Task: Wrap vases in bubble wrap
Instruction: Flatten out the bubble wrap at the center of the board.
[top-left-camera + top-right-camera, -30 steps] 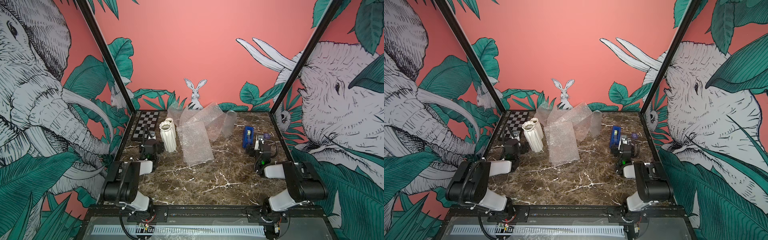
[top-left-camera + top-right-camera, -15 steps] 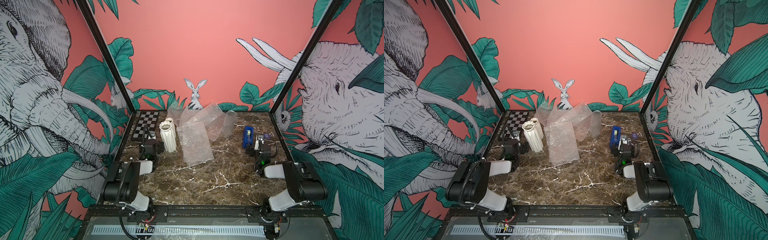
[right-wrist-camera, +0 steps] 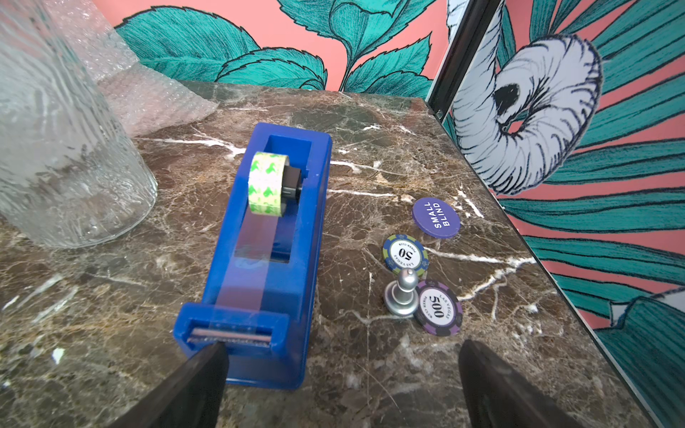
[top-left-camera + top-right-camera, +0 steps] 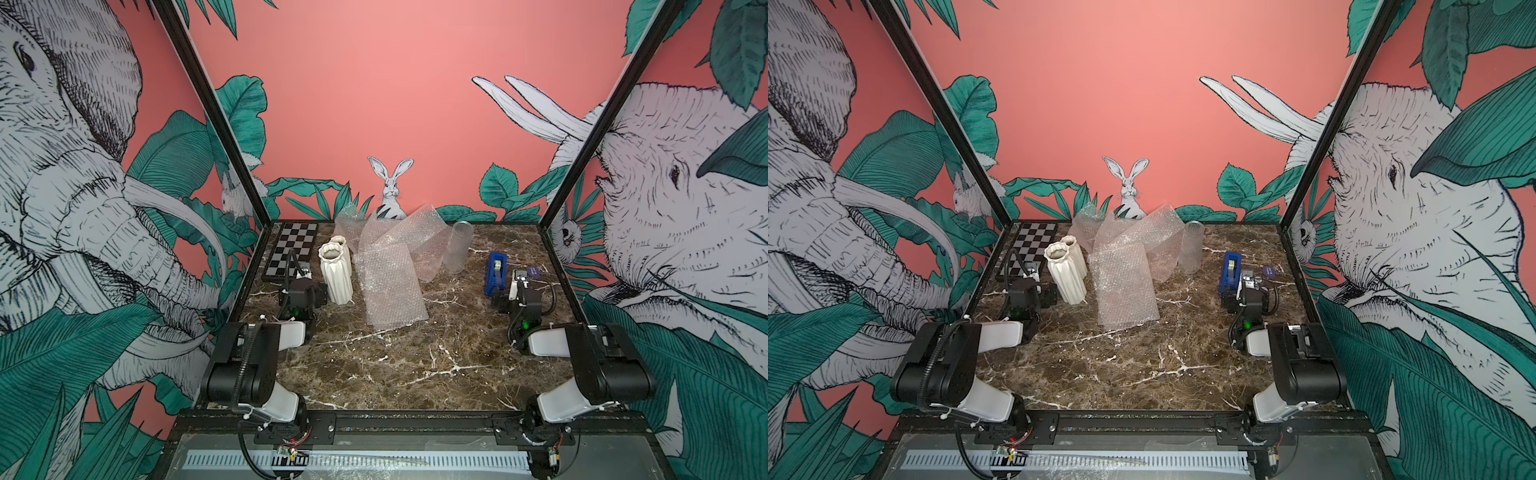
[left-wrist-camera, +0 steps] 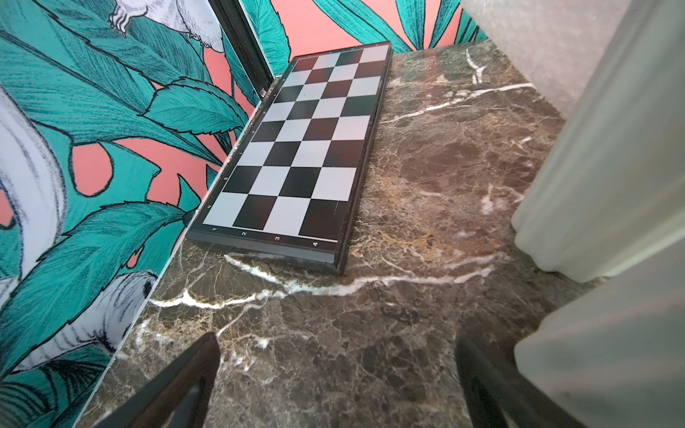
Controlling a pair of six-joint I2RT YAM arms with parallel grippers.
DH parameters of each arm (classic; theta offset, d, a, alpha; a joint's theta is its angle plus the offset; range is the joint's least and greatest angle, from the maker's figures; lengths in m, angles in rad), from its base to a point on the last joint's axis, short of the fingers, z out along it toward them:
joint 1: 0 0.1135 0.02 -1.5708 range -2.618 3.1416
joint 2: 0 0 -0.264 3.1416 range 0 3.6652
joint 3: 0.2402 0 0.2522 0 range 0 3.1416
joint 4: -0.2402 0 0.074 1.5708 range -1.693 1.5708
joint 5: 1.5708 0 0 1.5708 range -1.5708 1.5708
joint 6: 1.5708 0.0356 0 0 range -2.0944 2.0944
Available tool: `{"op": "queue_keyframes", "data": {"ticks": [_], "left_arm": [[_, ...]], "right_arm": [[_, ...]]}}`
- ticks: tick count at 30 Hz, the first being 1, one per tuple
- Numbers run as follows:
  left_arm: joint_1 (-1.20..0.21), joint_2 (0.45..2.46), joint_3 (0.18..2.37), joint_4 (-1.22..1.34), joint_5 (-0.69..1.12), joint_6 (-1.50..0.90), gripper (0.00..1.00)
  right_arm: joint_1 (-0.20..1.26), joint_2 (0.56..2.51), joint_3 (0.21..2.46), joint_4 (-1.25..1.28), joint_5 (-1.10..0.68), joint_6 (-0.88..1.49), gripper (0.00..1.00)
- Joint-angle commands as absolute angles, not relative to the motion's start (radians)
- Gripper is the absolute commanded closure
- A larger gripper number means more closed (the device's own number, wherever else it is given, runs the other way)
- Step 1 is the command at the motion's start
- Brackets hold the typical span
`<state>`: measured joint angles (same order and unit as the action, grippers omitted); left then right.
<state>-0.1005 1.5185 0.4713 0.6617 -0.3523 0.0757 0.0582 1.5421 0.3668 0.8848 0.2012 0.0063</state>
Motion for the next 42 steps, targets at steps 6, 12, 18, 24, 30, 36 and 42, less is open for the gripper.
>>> {"op": "queue_keyframes", "data": {"ticks": [6,12,18,24,30,36,42], "left_arm": [[-0.11,1.513,0.483,0.709,-0.345,0.086,0.0],[-0.115,1.403,0.394,0.762,-0.37,0.071,0.0],[-0.115,1.161,0.334,0.613,-0.437,-0.012,0.0],[-0.115,0.951,0.42,0.232,-0.483,-0.193,0.0],[-0.115,0.841,0.574,-0.214,-0.544,-0.521,0.0],[-0.113,0.783,0.623,-0.319,-0.324,-0.494,0.0],[-0.112,0.683,0.597,-0.33,-0.298,-0.452,0.0]], "right_arm": [[0.056,1.549,0.382,0.93,0.195,-0.003,0.01],[0.057,1.545,0.344,0.996,0.158,-0.02,0.01],[0.074,1.385,0.33,0.892,0.114,-0.058,0.01],[0.086,1.09,0.477,0.439,0.184,0.201,0.01],[0.062,0.941,0.551,0.173,-0.042,0.552,0.01],[0.263,1.004,0.695,-0.082,-0.056,0.433,0.01],[0.607,1.186,0.858,-0.228,0.124,0.356,0.03]]}}
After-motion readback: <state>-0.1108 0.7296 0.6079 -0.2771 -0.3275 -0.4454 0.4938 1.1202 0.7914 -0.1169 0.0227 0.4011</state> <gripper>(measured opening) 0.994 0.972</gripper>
